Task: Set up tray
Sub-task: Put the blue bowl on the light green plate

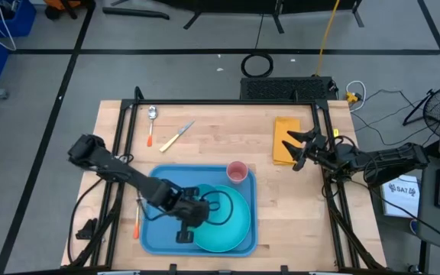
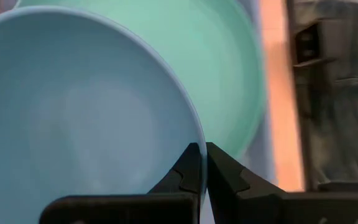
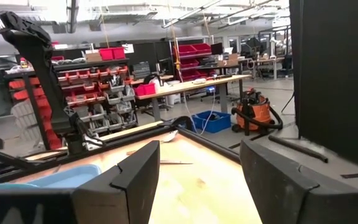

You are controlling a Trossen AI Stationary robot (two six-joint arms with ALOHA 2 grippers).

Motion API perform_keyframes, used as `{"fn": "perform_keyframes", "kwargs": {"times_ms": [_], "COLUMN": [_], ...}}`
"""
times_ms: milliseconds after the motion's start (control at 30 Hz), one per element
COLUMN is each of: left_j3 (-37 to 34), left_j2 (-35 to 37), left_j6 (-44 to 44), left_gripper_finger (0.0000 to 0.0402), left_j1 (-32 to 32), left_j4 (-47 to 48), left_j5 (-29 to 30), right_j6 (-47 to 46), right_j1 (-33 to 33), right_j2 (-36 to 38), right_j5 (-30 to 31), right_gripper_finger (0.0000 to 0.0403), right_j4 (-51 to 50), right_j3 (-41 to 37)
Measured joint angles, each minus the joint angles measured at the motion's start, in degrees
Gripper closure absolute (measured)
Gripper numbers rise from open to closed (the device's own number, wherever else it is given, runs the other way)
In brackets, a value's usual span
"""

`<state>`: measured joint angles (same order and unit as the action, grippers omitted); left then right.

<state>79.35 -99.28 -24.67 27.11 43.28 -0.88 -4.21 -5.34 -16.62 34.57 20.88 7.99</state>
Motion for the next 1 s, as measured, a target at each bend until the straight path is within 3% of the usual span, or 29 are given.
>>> {"fn": "perform_keyframes", "kwargs": {"times_ms": [400, 733, 1000], "left_j3": [0.0, 0.0, -0.1], "left_j2": [-3.5, -3.9, -4.9], "left_j6": [4.2, 5.6, 7.9], "left_gripper_finger": [0.0393, 0.0394, 0.0394], "left_j1": [-1.6, -2.4, -2.8], "left_j4": [-9.1, -8.5, -11.7], "left_j5": [-6.7, -6.7, -10.2], "right_j6": [-2.2, -2.2, -2.2], "right_j1": [0.0, 0.0, 0.0], "right_j2": [-0.1, -0.1, -0.1], "right_j5": [-0.1, -0.1, -0.2], "right_gripper_finger": [0.019, 0.019, 0.019], "right_j4": [-2.3, -2.3, -3.0], "right_j3": [0.0, 0.0, 0.0]}}
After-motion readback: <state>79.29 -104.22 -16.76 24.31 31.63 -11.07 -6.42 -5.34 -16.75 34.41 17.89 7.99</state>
